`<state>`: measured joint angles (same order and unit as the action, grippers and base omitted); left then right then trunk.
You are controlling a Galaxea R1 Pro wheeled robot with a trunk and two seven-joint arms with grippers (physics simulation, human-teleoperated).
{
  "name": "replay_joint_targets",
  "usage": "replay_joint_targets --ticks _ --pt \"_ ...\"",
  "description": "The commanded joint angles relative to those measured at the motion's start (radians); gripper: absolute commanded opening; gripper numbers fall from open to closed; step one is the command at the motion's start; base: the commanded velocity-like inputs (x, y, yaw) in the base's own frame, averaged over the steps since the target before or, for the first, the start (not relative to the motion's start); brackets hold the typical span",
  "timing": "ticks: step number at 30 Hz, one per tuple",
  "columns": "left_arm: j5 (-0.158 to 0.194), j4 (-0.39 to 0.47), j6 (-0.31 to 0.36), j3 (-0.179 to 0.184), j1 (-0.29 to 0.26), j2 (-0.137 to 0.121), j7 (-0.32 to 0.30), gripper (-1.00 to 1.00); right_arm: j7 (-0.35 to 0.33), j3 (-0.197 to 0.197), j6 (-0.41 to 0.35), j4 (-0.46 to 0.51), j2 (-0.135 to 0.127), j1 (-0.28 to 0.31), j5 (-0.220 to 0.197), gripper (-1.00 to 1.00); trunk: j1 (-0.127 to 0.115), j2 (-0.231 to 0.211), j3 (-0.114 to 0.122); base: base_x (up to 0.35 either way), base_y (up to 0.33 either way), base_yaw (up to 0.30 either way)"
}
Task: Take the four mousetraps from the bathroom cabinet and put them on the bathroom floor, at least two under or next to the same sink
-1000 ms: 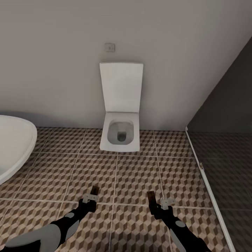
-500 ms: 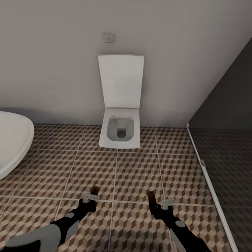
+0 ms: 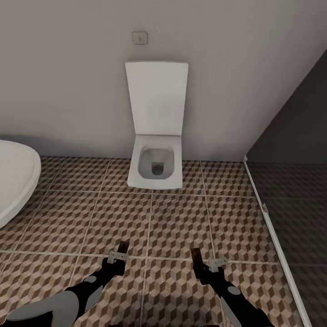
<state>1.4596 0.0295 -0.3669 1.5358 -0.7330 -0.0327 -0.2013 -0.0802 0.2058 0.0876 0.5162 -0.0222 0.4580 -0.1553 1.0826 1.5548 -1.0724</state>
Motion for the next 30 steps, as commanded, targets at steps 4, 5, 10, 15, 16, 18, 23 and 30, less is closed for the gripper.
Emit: replay_joint_targets --ticks 4,5,10,15,16,18,23,30 --pt "0.009 0.002 -0.004 0.006 0.0 -0.004 -0.02 -1.0 -0.003 0.006 0.004 -0.001 -0.002 0.001 -0.013 -1.0 0.0 0.0 -0.007 0.0 0.0 0.0" --pt "0.009 0.002 -0.004 0.006 0.0 -0.006 -0.039 -1.0 -0.003 0.006 0.004 -0.001 -0.002 0.001 -0.013 -1.0 0.0 0.0 -0.008 0.0 0.0 0.0" --pt "0.009 0.001 -0.004 0.004 0.0 -0.042 -0.235 -1.0 -0.003 0.006 0.004 -0.001 -0.002 0.001 -0.013 -1.0 0.0 0.0 -0.016 0.0 0.0 0.0" --pt "0.013 -0.001 -0.003 0.0 0.0 -0.092 -0.419 -1.0 -0.003 0.006 0.004 -0.001 -0.002 0.001 -0.013 -1.0 0.0 0.0 -0.023 0.0 0.0 0.0" --pt "0.014 -0.002 -0.003 0.0 0.0 -0.093 -0.423 -1.0 -0.003 0.006 0.004 -0.001 -0.002 0.001 -0.013 -1.0 0.0 0.0 -0.025 0.0 0.0 0.0" --pt "0.014 -0.002 -0.003 0.0 0.0 -0.095 -0.433 -1.0 -0.003 0.006 0.004 -0.001 -0.002 0.001 -0.013 -1.0 0.0 0.0 -0.028 0.0 0.0 0.0" --pt "0.015 -0.002 -0.003 -0.001 0.0 -0.097 -0.441 -1.0 -0.003 0.006 0.004 -0.001 -0.002 0.001 -0.013 -1.0 0.0 0.0 -0.036 0.0 0.0 0.0" --pt "0.015 -0.011 -0.001 -0.003 0.0 -0.096 -0.425 -1.0 -0.003 0.006 0.004 -0.001 -0.001 0.001 -0.013 -1.0 0.0 0.0 -0.046 0.0 0.0 0.0"
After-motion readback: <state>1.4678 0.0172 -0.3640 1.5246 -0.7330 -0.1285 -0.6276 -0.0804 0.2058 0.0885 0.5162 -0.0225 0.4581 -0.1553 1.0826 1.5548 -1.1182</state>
